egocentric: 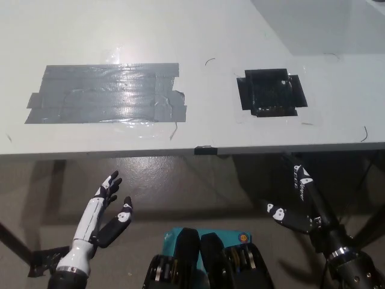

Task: A white bottle is kept in the middle of the desk infront of the robot and the robot picks it up with its right hand and passes it to a person

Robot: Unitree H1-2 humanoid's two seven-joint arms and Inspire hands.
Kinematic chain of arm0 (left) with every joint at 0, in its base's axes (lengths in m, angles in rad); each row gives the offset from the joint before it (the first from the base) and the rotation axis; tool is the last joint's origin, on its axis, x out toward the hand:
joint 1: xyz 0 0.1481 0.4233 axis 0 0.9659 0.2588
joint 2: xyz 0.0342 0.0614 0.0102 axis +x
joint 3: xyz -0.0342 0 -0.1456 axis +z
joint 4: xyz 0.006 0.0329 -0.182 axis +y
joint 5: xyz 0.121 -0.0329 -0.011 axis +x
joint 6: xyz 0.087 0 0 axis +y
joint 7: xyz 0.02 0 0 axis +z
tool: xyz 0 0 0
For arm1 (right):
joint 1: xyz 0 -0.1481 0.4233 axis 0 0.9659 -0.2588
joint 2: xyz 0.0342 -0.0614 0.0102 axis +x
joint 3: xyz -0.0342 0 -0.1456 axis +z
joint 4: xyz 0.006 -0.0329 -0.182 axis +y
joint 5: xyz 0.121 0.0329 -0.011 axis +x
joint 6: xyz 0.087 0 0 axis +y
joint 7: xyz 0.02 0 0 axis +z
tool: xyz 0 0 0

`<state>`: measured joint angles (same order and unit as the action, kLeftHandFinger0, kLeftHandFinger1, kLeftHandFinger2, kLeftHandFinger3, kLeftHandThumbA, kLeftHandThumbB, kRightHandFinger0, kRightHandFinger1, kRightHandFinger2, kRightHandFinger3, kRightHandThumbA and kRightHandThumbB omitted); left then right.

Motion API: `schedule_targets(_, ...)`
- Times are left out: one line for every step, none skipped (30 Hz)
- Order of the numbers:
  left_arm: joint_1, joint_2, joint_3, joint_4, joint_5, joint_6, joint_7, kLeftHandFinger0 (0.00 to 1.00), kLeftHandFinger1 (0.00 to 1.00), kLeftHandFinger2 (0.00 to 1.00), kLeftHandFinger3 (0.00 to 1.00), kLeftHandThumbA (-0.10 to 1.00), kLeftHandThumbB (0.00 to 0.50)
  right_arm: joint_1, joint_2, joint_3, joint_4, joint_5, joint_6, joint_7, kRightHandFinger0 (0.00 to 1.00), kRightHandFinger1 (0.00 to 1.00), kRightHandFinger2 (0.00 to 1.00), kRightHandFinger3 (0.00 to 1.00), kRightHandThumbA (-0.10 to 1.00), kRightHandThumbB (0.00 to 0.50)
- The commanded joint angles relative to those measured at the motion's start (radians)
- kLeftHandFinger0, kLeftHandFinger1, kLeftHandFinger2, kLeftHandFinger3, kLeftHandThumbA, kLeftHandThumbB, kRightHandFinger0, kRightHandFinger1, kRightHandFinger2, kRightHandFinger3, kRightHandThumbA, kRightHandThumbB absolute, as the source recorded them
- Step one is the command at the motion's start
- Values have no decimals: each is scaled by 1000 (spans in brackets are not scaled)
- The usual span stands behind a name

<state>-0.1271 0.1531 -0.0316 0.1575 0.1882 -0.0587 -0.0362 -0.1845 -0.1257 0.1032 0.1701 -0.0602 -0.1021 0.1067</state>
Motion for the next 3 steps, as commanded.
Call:
schedule_targets(2,6,8,-23,-12,-33,10,1000,1000,1000,1000,593,48,-14,-7,1,-12,4,-37,16,1000,1000,1000,1000,733,129)
schedule_targets(2,6,7,-22,-12,-35,9,1000,1000,1000,1000,607,51,-14,-7,1,-12,4,-35,17,1000,1000,1000,1000,732,129)
schedule_targets(2,6,7,-22,-12,-35,9,1000,1000,1000,1000,607,51,-14,-7,1,-12,4,-35,17,1000,1000,1000,1000,732,129)
